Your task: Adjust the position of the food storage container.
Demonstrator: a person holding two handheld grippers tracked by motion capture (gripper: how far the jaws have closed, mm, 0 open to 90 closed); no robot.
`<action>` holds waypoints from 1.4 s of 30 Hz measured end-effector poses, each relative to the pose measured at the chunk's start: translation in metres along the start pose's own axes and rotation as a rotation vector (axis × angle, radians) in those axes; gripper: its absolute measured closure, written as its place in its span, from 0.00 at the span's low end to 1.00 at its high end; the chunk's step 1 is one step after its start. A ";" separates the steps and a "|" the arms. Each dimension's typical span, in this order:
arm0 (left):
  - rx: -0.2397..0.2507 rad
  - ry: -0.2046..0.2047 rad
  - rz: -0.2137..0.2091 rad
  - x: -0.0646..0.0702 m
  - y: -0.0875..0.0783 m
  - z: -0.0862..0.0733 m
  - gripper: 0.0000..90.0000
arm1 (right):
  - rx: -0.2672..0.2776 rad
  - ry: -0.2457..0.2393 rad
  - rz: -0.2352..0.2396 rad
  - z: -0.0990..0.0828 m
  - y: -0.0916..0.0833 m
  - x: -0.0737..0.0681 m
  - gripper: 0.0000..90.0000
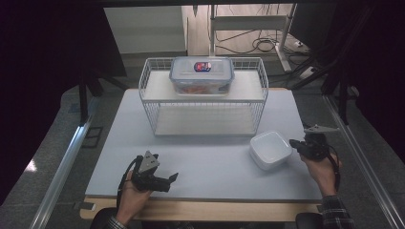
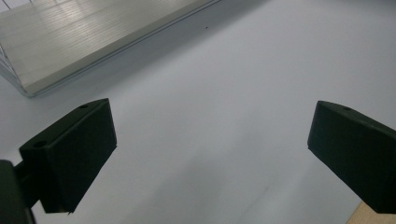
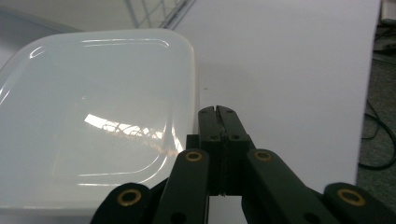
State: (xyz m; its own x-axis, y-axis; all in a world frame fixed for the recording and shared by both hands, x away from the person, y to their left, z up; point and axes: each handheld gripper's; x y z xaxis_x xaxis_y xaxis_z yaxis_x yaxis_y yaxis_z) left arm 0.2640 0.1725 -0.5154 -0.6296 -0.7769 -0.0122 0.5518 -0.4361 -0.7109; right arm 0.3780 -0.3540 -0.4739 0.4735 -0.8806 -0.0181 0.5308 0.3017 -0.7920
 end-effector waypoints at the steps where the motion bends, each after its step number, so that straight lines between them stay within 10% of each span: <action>1: 0.000 0.000 -0.001 0.000 0.000 0.000 0.01 | -0.003 -0.005 0.012 0.001 0.001 -0.005 1.00; 19: -0.005 0.003 -0.006 0.000 0.001 0.000 0.01 | -0.034 -0.102 0.088 0.013 0.013 -0.050 0.99; 31: -0.012 -0.004 -0.014 0.000 0.003 0.000 0.01 | -0.033 -0.091 0.112 0.027 0.030 -0.048 0.99; 42: -0.013 -0.003 -0.016 0.000 0.003 0.000 0.01 | -0.067 -0.114 0.177 0.026 0.035 -0.080 0.99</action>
State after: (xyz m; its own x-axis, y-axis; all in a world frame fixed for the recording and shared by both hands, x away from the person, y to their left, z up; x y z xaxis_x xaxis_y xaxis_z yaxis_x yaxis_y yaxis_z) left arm 0.2654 0.1714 -0.5179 -0.6368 -0.7711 0.0009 0.5348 -0.4425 -0.7198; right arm 0.3767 -0.2640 -0.4843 0.6338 -0.7677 -0.0941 0.3865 0.4197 -0.8212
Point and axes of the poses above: each handheld gripper's, and its own axes: y roughly forward along the jaws, z roughly out of its top, x roughly to its right, and after that the axes turned 10 degrees about -x, right-handed
